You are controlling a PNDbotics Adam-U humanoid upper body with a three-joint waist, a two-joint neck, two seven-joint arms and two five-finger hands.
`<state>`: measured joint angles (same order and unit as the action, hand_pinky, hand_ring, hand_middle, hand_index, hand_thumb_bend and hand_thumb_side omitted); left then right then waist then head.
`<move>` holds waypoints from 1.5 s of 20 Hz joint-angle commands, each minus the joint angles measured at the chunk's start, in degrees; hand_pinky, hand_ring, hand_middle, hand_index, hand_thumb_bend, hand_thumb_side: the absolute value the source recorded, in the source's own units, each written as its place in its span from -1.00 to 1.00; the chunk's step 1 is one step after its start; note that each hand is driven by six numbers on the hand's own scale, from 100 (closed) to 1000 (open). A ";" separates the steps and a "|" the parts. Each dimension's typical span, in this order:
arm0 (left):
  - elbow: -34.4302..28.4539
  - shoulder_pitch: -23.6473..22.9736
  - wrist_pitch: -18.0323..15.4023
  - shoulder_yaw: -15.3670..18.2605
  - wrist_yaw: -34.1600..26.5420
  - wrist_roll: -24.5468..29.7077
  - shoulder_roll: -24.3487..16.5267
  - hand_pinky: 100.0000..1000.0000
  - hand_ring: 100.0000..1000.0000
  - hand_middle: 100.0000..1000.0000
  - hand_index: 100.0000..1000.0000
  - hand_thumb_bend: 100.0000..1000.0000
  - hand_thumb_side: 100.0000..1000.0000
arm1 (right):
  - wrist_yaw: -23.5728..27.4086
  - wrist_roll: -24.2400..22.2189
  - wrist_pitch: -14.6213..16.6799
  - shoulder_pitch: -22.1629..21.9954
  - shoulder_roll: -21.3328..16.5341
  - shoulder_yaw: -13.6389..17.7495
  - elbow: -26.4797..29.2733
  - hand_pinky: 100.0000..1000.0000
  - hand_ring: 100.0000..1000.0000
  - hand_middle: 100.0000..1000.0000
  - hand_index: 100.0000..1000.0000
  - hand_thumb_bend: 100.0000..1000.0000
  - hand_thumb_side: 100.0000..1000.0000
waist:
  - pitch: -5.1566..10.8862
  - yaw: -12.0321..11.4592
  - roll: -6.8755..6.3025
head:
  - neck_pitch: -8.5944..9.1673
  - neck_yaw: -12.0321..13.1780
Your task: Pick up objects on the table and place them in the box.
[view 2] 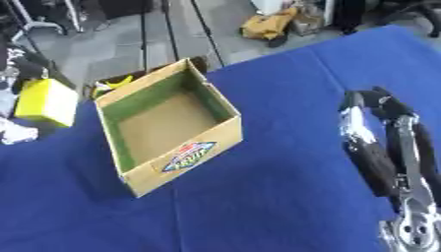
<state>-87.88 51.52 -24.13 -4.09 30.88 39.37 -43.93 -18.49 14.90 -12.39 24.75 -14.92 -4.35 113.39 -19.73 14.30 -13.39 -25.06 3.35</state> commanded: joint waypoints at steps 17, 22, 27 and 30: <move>13.49 11.23 -7.85 0.82 16.46 2.05 6.88 -0.44 0.07 0.24 0.34 -1.00 -0.10 | 1.61 -2.43 1.32 2.09 2.29 -2.22 1.20 0.88 1.00 0.17 0.40 -1.00 0.44 | -0.16 3.87 0.45 | 1.39 8.71; 15.19 12.47 -5.14 0.27 20.96 2.98 8.68 -0.44 0.08 0.24 0.33 -1.00 -0.10 | 1.86 -2.71 1.55 2.63 2.92 -2.54 1.20 0.88 1.00 0.17 0.40 -1.00 0.44 | -0.54 5.30 0.45 | 1.64 11.17; 18.49 12.98 -2.93 -0.43 25.38 1.42 11.19 -0.45 0.08 0.24 0.33 -1.00 -0.11 | 2.03 -2.74 1.75 3.24 3.34 -2.68 1.20 0.88 1.00 0.17 0.40 -1.00 0.44 | -0.87 6.55 0.45 | 1.85 13.53; 19.99 13.04 -1.59 -1.02 27.94 -0.09 12.27 -0.45 0.07 0.24 0.33 -1.00 -0.11 | 2.11 -2.71 1.88 3.55 3.55 -2.76 1.20 0.88 1.00 0.17 0.40 -1.00 0.43 | -1.00 7.16 0.45 | 2.00 14.66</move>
<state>-67.88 63.13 -24.86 -5.18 57.77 38.44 -30.87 -16.95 12.24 -10.73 27.49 -11.33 -7.05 113.39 -21.87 21.60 -13.50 -23.89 17.41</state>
